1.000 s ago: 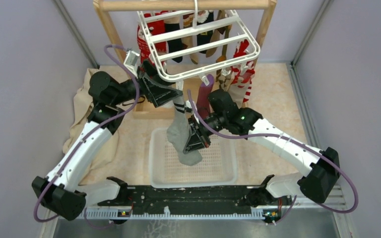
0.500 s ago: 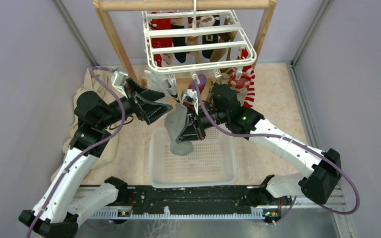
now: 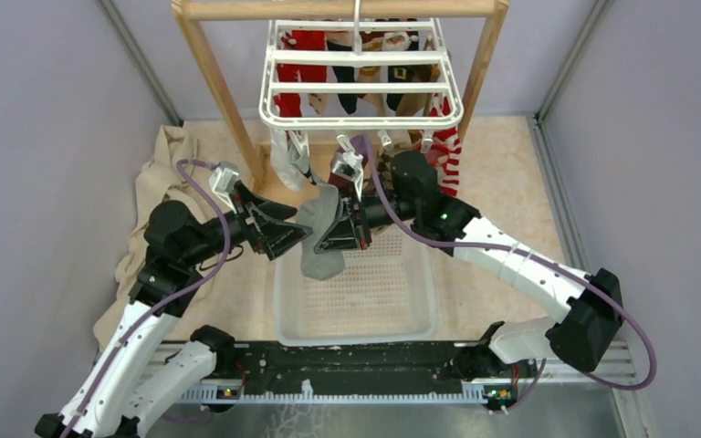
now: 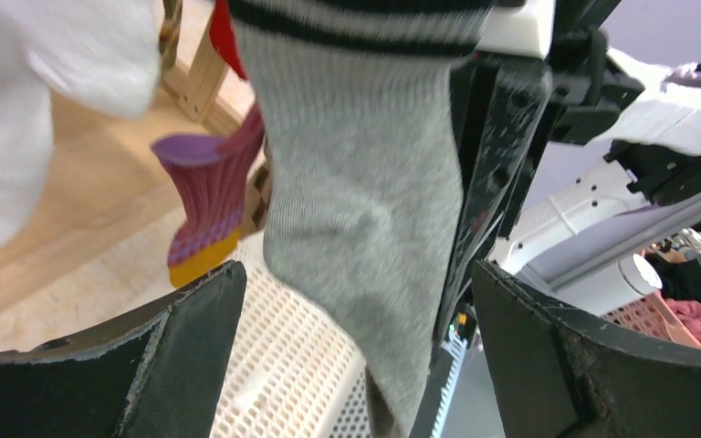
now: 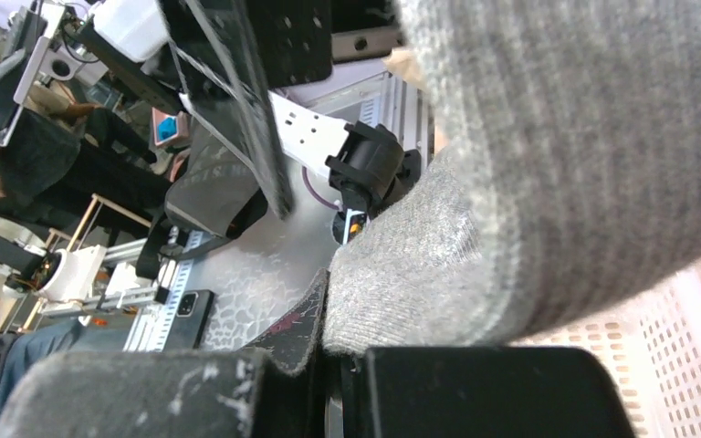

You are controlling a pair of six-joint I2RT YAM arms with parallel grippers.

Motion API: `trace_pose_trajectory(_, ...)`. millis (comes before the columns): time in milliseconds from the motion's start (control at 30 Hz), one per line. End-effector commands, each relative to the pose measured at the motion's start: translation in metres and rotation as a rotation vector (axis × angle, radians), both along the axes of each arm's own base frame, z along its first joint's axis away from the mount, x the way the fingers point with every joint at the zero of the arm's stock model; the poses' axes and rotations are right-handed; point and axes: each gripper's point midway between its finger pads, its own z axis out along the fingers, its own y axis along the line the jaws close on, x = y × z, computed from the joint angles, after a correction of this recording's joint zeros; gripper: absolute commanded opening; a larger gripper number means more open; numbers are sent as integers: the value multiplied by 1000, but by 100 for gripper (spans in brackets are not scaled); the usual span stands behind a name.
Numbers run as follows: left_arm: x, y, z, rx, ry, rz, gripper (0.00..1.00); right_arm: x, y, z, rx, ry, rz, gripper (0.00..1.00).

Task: Remove the socks clipped to the hanger
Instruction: Remove the sock from the hanger.

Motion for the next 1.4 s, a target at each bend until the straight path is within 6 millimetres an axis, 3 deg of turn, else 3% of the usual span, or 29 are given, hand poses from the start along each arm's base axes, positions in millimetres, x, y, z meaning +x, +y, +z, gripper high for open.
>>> trace_pose_trajectory(0, -10, 0, -12, -17, 33, -30, 99, 2, 4, 19, 80, -28, 13, 0)
trace_pose_trajectory(367, -14, -2, -21, -57, 58, -52, 99, -2, 7, 21, 105, -6, 53, 0)
trace_pose_trajectory(600, -14, -10, -17, -121, 69, -97, 95, -9, 5, 13, 93, 15, 85, 0)
trace_pose_trajectory(667, -14, -12, -15, -135, 76, -113, 88, -9, 5, 11, 88, 19, 84, 0)
trace_pose_trajectory(800, -13, -15, -11, -152, 75, -138, 65, -9, 6, 6, 79, 23, 87, 0)
trace_pose_trajectory(967, -14, -20, -11, -152, 87, -175, 19, -10, 7, 1, 62, 27, 81, 0)
trace_pose_trajectory(1033, -14, -20, -10, -154, 88, -179, 7, -9, 7, -1, 54, 27, 71, 0)
trace_pose_trajectory(1100, -13, -19, -10, -153, 89, -166, 5, -6, 6, -4, 39, 27, 43, 4)
trace_pose_trajectory(1367, -6, -14, -18, -105, 114, -103, 5, 31, -15, -1, -72, -62, -288, 41)
